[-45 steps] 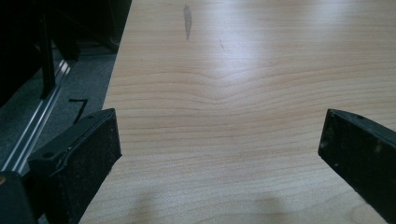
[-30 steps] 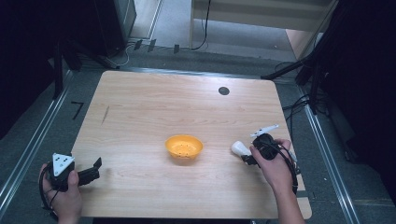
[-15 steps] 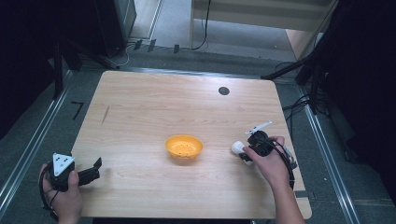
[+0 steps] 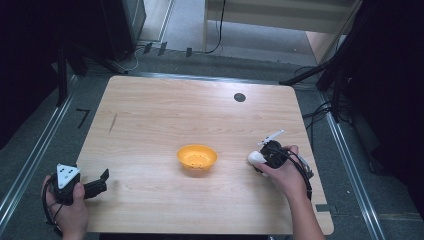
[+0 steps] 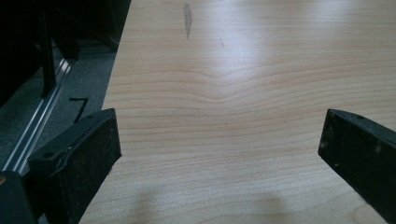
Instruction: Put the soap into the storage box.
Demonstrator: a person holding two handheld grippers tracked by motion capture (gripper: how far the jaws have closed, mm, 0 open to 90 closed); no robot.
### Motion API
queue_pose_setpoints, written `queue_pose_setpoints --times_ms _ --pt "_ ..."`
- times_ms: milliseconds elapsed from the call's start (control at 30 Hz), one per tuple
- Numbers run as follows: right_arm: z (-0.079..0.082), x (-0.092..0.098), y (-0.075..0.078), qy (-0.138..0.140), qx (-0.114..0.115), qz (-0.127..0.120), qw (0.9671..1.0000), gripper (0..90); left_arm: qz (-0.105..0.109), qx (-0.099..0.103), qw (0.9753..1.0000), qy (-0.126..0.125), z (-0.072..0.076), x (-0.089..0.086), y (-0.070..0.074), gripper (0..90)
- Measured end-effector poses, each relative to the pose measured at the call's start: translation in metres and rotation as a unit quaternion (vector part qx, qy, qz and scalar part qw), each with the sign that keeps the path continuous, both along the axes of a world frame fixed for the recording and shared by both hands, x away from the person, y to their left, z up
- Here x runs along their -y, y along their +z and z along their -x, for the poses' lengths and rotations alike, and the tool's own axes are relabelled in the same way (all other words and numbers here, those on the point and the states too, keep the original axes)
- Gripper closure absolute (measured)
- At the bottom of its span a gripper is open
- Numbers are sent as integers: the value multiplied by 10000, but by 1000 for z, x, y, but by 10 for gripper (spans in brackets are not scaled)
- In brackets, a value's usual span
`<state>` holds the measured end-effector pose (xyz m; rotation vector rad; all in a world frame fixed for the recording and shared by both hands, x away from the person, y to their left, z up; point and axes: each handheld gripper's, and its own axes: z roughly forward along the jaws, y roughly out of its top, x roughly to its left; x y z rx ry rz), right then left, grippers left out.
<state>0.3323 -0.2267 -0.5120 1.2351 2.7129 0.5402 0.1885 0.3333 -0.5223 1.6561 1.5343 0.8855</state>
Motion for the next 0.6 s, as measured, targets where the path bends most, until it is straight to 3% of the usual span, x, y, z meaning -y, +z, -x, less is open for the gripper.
queue_pose_setpoints --times_ms 333,433,600 --pt "0 -2 0 81 26 77 9999 496 -6 -9 10000 6 0 0 0 0" --pt "0 0 1 90 -25 -23 10000 502 -6 -13 10000 3 0 0 0 0" --pt "1 -3 2 253 34 24 9997 505 -6 -19 10000 3 0 0 0 0"
